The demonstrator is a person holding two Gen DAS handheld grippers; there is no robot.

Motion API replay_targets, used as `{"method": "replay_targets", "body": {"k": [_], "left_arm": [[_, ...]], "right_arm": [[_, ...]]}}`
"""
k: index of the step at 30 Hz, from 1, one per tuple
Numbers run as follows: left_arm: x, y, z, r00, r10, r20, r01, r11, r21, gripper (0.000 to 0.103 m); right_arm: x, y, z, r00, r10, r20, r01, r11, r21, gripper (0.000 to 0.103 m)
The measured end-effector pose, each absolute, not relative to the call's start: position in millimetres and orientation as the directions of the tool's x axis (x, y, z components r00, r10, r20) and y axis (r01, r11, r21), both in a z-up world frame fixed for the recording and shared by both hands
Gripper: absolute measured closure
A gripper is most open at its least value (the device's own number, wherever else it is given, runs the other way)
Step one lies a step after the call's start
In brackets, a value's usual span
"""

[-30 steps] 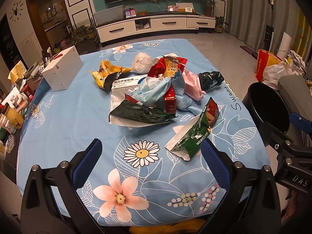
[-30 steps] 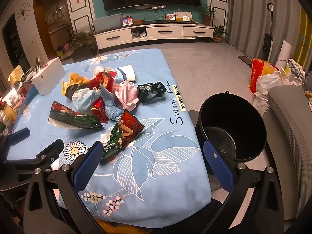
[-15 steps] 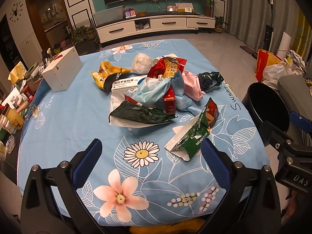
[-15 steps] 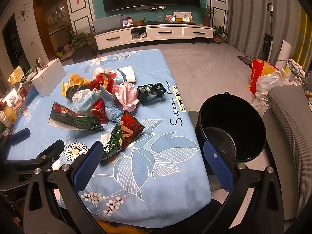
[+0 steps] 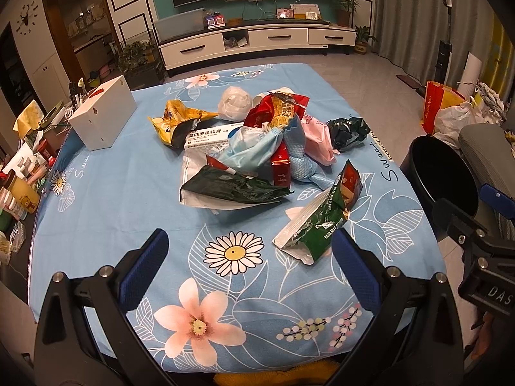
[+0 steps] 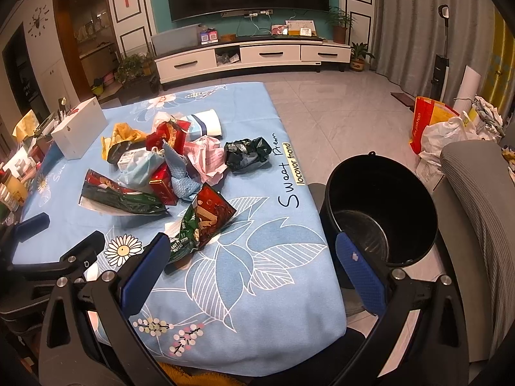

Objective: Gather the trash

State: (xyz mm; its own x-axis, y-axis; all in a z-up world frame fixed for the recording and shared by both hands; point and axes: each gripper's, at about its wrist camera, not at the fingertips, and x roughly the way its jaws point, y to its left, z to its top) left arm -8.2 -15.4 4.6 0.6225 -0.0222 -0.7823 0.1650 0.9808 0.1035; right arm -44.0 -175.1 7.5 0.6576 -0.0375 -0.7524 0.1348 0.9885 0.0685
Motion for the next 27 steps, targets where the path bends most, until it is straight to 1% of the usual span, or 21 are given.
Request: {"method": "replay_targets", "body": {"k": [23,25,27], "left_arm": [[-7,-12,4,0.618,-0.023,-0.786,0.163,0.982,0.099,0.002],[-6,-10,2,0.612,-0.039,-0.79,0.163,0.984,0.077,0.002],[-3,-2,-2,0.593,-0.092,-0.8,0.169,0.986,0.013,0.002]], "right_arm": [[-44,-178,6,0.656,-0.036,-0.754,0.136,0.988,0.072,0.003],[-44,-183,6,0.655,-0.027,-0.755,0.138,0.987,0.085,0.003],[-43,-186,1,0.654,-0.003,-0.757,0.132,0.985,0.11,0.003]]}}
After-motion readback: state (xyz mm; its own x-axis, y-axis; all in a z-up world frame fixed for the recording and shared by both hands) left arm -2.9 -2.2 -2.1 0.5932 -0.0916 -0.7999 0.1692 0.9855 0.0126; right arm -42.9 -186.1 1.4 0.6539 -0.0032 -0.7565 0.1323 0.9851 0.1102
